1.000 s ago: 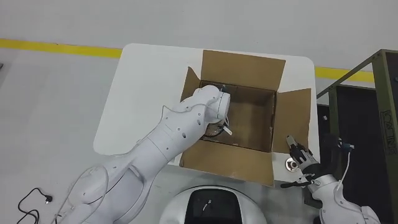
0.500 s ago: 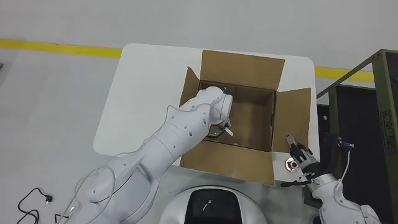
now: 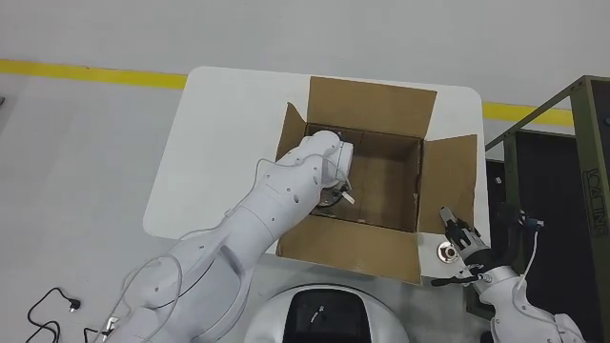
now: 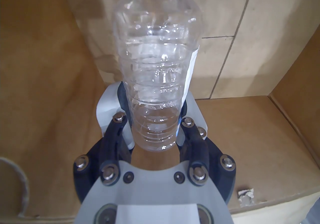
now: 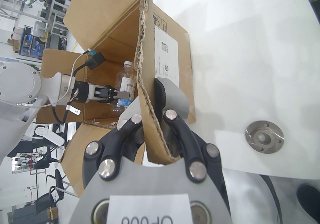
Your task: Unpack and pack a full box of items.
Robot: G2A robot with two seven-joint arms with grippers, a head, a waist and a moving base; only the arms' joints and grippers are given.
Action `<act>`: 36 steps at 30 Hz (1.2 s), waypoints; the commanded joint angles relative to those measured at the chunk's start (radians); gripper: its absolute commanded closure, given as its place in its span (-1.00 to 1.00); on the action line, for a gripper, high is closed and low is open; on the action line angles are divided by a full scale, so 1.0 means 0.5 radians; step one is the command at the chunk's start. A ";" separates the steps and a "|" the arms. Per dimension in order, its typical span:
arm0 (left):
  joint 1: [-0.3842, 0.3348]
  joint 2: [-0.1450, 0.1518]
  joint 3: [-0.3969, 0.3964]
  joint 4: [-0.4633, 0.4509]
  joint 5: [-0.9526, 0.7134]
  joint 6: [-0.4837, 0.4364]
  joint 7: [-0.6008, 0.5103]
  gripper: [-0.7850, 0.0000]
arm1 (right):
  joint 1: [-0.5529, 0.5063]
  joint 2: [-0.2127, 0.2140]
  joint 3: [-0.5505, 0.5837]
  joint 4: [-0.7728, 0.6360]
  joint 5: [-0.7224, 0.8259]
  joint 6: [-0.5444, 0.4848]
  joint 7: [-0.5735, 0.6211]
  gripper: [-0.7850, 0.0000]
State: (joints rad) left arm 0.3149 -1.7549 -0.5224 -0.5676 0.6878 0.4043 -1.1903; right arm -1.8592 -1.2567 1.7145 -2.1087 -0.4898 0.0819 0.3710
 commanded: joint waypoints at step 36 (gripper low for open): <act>0.686 0.469 -1.060 -2.357 0.517 -0.428 -0.668 -1.00 | 0.065 0.016 0.046 0.094 0.007 0.010 0.031 1.00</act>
State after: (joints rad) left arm 0.6310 -1.5286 -1.0204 -1.6816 0.9381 0.1999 -1.5067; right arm -1.8297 -1.2492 1.7330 -2.0658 -0.4869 0.0864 0.3861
